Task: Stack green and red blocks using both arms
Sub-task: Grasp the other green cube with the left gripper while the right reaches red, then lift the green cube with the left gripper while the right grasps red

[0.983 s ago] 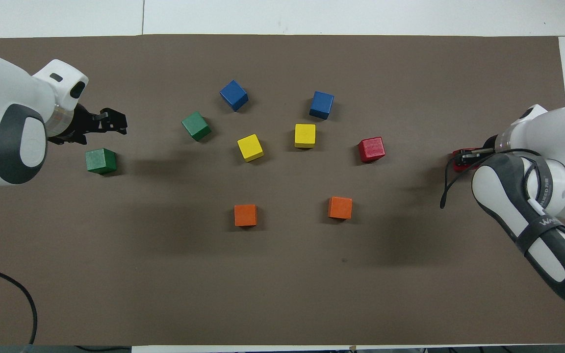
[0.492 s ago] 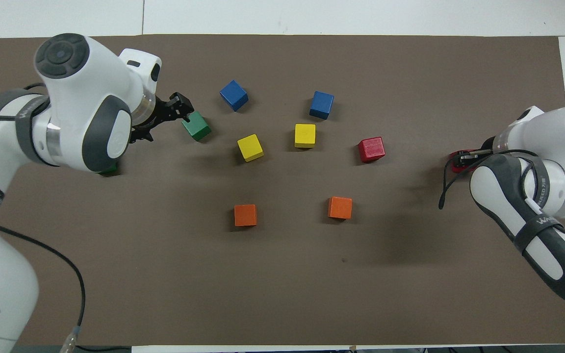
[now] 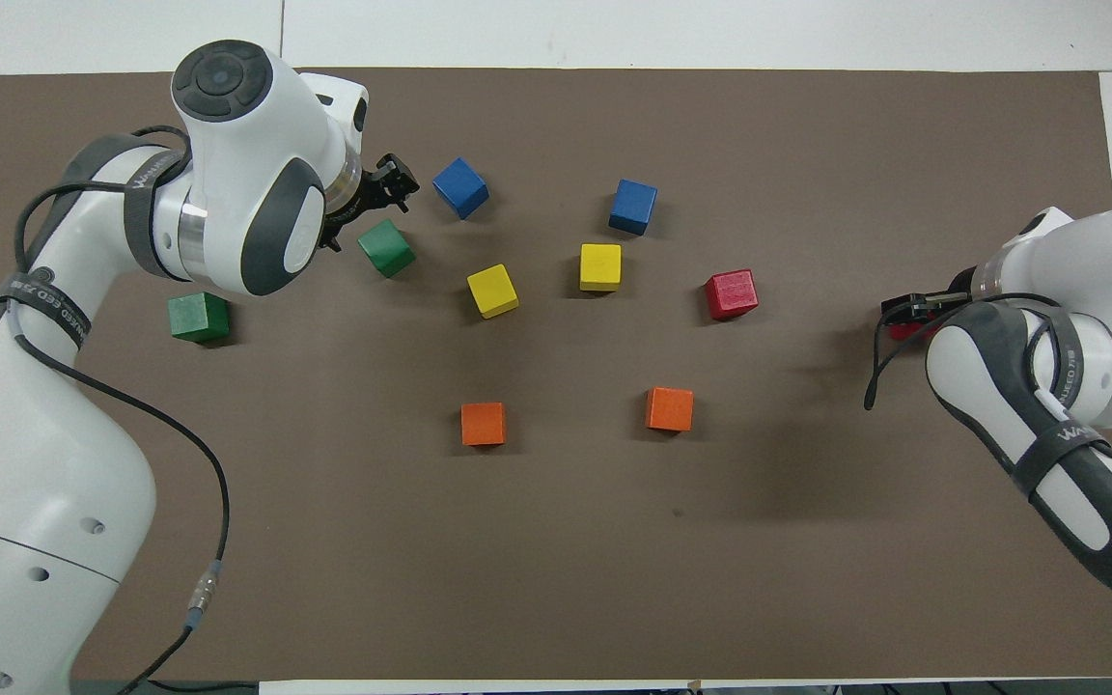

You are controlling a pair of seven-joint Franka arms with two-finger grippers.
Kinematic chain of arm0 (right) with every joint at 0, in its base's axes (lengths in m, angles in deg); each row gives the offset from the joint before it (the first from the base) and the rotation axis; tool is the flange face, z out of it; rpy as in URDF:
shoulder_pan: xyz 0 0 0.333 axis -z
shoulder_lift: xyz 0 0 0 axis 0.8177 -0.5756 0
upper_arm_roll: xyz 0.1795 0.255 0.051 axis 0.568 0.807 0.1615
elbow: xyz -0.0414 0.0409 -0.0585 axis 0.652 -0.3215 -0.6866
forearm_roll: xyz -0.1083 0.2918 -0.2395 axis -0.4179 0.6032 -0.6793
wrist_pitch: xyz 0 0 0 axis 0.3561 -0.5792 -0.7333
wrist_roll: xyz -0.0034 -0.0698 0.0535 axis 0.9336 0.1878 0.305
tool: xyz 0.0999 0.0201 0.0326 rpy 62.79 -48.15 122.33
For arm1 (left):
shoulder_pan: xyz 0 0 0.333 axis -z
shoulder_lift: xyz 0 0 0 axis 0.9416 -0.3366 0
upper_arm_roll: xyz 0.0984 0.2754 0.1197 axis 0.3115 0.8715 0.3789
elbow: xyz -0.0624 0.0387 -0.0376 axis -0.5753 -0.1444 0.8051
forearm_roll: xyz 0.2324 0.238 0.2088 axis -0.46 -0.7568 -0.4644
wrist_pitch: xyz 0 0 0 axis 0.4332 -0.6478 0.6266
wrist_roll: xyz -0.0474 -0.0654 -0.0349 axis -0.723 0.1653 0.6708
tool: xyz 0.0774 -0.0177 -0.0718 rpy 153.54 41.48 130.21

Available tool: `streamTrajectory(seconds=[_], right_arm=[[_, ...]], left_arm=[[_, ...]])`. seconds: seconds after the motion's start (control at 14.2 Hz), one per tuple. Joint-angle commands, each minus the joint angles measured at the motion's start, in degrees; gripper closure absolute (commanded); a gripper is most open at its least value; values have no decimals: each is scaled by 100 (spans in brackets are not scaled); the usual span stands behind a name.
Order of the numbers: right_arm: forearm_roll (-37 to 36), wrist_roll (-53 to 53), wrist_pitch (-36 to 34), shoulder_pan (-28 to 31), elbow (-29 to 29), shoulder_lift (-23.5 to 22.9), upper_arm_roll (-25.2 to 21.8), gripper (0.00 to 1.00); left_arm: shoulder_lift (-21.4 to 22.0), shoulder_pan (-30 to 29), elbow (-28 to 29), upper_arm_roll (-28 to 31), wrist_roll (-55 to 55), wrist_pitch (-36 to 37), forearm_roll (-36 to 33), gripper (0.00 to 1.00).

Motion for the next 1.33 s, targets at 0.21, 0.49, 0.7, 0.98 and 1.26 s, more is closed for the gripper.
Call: streamTrajectory(seconds=[0.21,0.49,0.7,0.98,1.26], right_arm=[[-12,-31,-652,-97,949,43,78,0],[-116,240,-1382,-738,2178,-219,61,0],[-539,626,-2015,-1204,3594,-948,78,0],[-452,1206,-1929,-1758,3764,-1222,78,0],[-407,1383,-1613,-1891,3309,-1205,96,0]], left_arm=[[211,61,891,44,71,-889,-271,0],[246,70,1006,44,70,-1039,-271,0],[308,122,1313,44,97,-1390,-262,0],[334,122,1402,44,97,-1444,-262,0],[334,122,1393,53,88,-1426,-262,9]])
